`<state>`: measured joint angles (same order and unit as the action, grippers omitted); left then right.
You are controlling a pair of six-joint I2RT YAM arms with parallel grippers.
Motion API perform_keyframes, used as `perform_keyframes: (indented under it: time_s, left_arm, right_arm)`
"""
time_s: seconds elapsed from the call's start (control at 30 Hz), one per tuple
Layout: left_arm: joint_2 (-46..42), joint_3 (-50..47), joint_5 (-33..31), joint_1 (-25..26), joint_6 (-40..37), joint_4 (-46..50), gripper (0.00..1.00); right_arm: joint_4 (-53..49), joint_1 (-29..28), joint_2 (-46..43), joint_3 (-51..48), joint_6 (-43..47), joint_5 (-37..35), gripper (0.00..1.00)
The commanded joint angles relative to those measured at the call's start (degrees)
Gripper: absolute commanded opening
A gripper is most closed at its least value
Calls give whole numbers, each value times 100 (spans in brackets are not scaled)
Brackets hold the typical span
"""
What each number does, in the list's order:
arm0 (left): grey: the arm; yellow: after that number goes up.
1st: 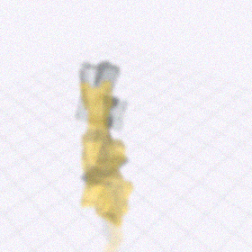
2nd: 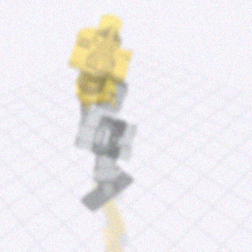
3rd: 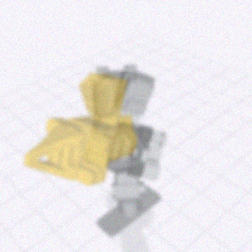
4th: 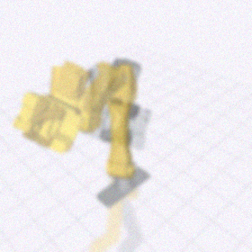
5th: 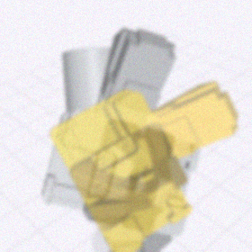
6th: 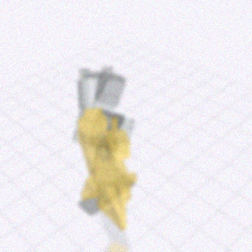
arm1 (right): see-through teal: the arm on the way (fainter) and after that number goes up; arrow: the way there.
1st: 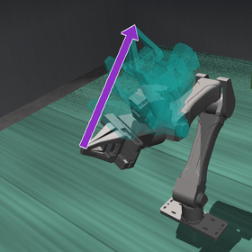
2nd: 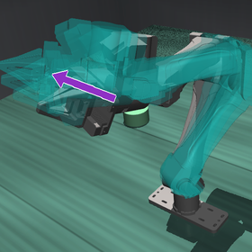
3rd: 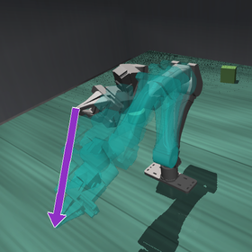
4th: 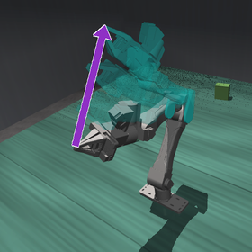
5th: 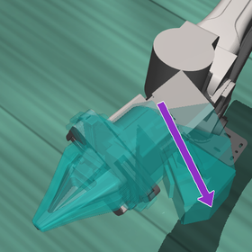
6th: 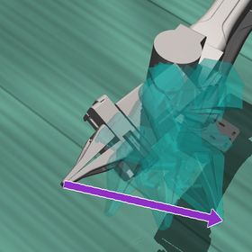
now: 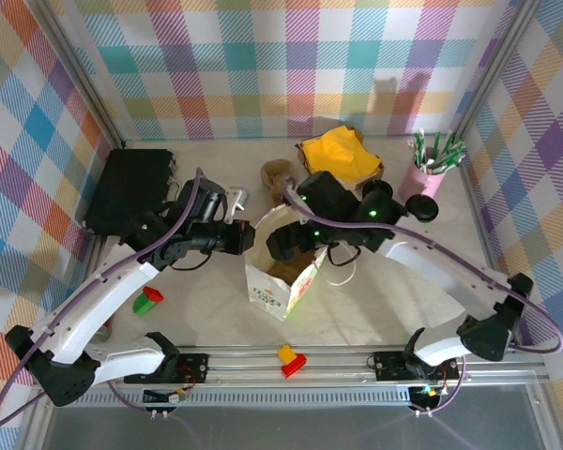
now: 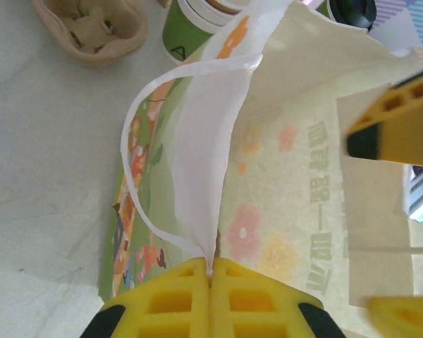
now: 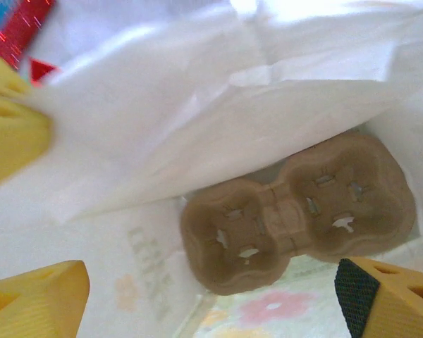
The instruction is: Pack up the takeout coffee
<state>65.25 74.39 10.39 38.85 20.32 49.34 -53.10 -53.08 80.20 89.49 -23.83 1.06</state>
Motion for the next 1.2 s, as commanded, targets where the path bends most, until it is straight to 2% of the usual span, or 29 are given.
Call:
perform_keyframes:
  time_s: [0.0, 0.1, 0.23, 0.37, 0.53, 0.6, 0.77, 0.87, 1.07, 1.17]
  left_arm:
    - [-192, 15, -423, 0, 394, -93, 0]
    - [-266, -94, -681, 0, 744, -155, 0]
    - [-305, -300, -852, 0, 1309, -252, 0]
    - [-363, -534, -866, 0, 2040, -377, 0]
    - [-512, -928, -762, 30, 2652, -783, 0]
    - [-529, -936, -834, 51, 2666, -705, 4]
    - [-535, -655, -972, 74, 2417, -381, 29]
    - [-472, -195, -1287, 142, 2156, 10, 38]
    - [-120, 736, -1893, 497, 1756, 540, 41]
    - [188, 1115, -2080, 770, 1656, 629, 41]
  right_arm:
    - [108, -45, -243, 339, -851, -96, 92]
    - [-228, -35, -409, 444, -1474, -663, 92]
    - [-186, -36, -700, 223, -2094, -1061, 90]
    - [-332, -29, -659, 193, -2454, -1522, 86]
    - [-436, -28, -295, 313, -2588, -1762, 86]
    - [-388, -30, -140, 303, -2486, -1848, 84]
    - [-712, -27, 281, 464, -2381, -2171, 80]
    - [-686, -27, 403, 446, -2358, -2145, 77]
    - [-456, -23, 312, 225, -2400, -2062, 66]
    - [-73, -17, 83, -41, -2494, -1794, 50]
